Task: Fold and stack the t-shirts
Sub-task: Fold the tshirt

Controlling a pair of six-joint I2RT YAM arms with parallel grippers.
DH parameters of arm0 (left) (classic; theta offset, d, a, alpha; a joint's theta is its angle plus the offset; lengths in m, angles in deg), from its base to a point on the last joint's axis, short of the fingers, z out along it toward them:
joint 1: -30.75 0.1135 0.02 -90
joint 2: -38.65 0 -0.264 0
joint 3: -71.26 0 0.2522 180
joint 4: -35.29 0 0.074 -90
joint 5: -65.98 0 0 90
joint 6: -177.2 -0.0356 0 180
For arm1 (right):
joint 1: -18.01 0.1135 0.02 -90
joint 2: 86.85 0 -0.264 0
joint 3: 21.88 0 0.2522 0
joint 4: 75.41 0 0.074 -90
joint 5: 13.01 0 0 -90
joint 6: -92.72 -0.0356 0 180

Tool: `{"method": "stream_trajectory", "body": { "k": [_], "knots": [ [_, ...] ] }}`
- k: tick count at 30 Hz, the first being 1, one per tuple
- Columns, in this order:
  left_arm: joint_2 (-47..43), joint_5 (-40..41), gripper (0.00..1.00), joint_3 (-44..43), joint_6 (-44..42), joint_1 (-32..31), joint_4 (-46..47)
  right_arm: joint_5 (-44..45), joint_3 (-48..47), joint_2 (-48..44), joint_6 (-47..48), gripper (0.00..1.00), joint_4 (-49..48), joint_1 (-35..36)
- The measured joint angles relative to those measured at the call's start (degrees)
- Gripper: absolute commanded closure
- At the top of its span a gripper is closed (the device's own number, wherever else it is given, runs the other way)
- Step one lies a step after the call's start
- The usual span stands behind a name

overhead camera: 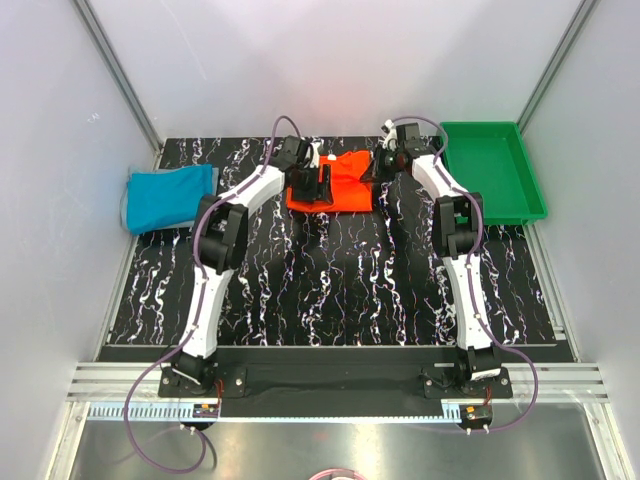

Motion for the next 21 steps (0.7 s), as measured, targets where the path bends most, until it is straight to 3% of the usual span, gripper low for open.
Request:
{"method": "stream_trajectory", "body": {
  "k": [11, 21],
  "knots": [
    [-5.81, -4.94, 0.25, 9.38, 1.42, 0.00, 0.02, -1.64, 12.66, -8.37, 1.60, 1.00, 1.07, 0.00],
    [-15.58, -5.35, 0.25, 23.61, 3.17, -2.36, -1.20, -5.18, 23.96, -17.51, 1.53, 1.00, 2.67, 0.04]
  ]
}}
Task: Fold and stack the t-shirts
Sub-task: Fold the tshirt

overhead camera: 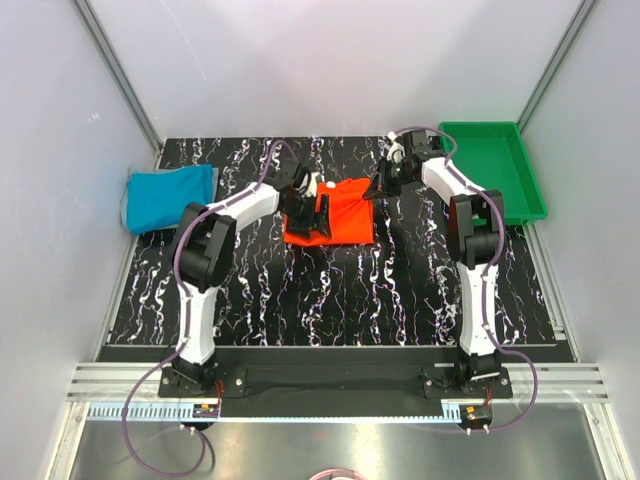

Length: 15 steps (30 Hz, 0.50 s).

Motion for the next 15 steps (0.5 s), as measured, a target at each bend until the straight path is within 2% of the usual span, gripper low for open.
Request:
{"method": "stream_trajectory", "body": {
  "k": [4, 8, 11, 15],
  "knots": [
    [-3.21, 1.42, 0.24, 2.97, 0.09, -2.56, -2.60, -1.18, 4.39, -4.57, -0.44, 1.00, 1.11, 0.00],
    [-7.30, 6.51, 0.09, 3.39, -1.27, -5.25, -5.14, -1.84, 6.45, -8.31, -0.74, 1.00, 1.42, 0.00],
    [-10.12, 13.14, 0.07, 1.42, -4.90, -6.08, -6.97, -2.21, 7.28, -10.38, -0.92, 1.00, 1.11, 0.07],
    [-10.58, 19.47, 0.07, -3.78, -10.32, -3.45, -6.93, -2.27, 8.61, -11.61, -1.11, 1.00, 0.79, 0.13]
  ]
}}
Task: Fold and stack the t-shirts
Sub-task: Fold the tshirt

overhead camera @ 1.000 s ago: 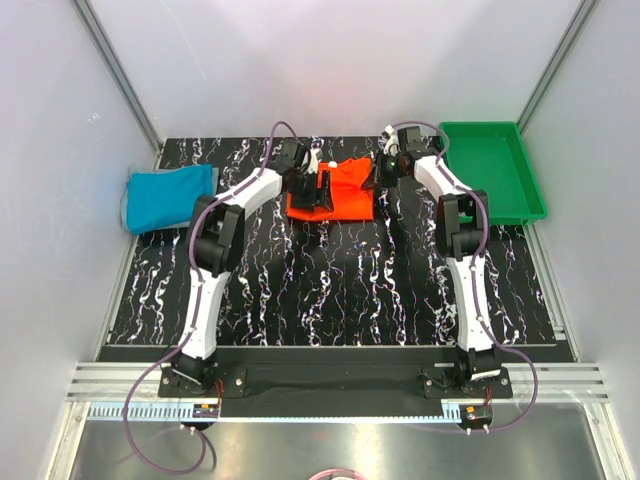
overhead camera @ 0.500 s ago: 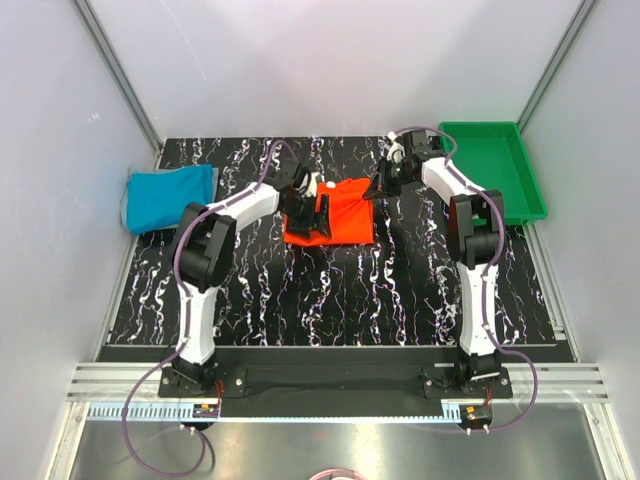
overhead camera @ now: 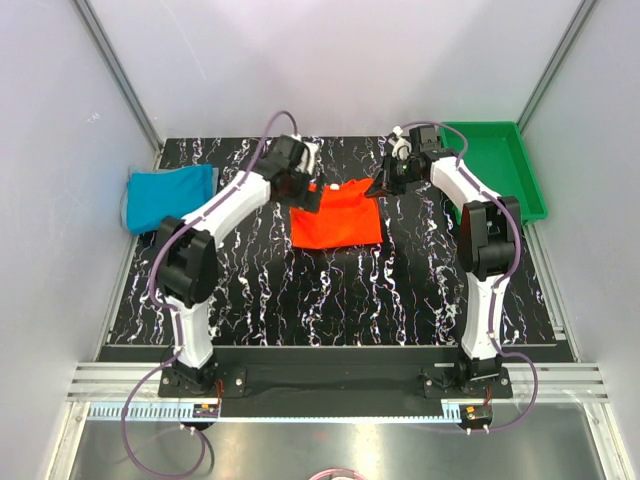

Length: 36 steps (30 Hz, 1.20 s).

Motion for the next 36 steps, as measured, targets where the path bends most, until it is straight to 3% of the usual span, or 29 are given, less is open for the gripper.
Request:
{"method": "stream_trajectory", "body": {
  "k": [7, 20, 30, 36],
  "knots": [
    [5.40, 0.85, 0.25, -9.01, -5.79, 8.35, -0.52, 0.02, 2.47, -0.09, -0.59, 1.00, -0.90, 0.02],
    [11.50, -5.01, 0.24, -9.73, -8.68, 7.82, -1.86, 0.02, 2.80, -0.09, -0.76, 1.00, -1.07, 0.02],
    [12.70, -10.49, 0.43, -10.75, -8.61, 8.81, -1.88, 0.02, 2.75, -0.09, -0.76, 1.00, -1.07, 0.02],
    [14.71, -13.20, 0.46, -11.13, -7.72, 10.21, -2.08, 0.04, 2.43, -0.09, -0.76, 1.00, -1.09, 0.02]
  ]
}}
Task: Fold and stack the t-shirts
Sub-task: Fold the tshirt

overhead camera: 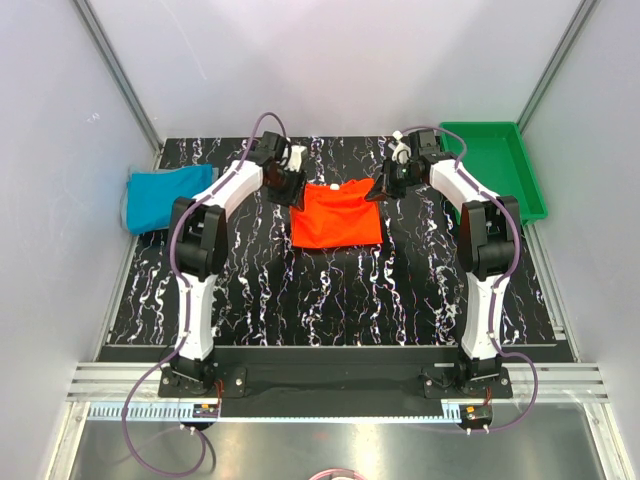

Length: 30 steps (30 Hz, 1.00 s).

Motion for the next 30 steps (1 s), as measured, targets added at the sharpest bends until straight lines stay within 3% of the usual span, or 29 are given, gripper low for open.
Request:
{"method": "stream_trajectory", "body": {
  "k": [8, 16, 17, 20, 21, 30],
  "knots": [
    [0.07, -2.23, 0.60, 0.04, 0.68, 0.83, -0.61, 0.02, -0.28, 0.28, 0.02, 1.00, 0.00, 0.00],
    [1.79, -4.85, 0.62, 0.02, 0.63, 0.83, -0.59, 0.04, -0.52, 0.46, 0.02, 1.00, 0.00, 0.00],
    [2.08, -5.09, 0.66, 0.02, 0.66, 0.83, -0.59, 0.04, -0.68, 0.52, 0.02, 1.00, 0.02, 0.00],
    [2.95, -5.99, 0.95, 0.02, 1.01, 0.83, -0.57, 0.04, -1.05, 0.76, 0.00, 1.00, -0.02, 0.00],
    [3.19, -6.25, 1.00, 0.02, 0.94, 0.83, -0.57, 0.04, -1.11, 0.90, 0.00, 1.00, -0.02, 0.00],
    [3.50, -6.62, 1.00, -2.64, 0.66, 1.20, -0.63, 0.13, -1.38, 1.40, 0.07, 1.00, 0.02, 0.00]
  ]
}}
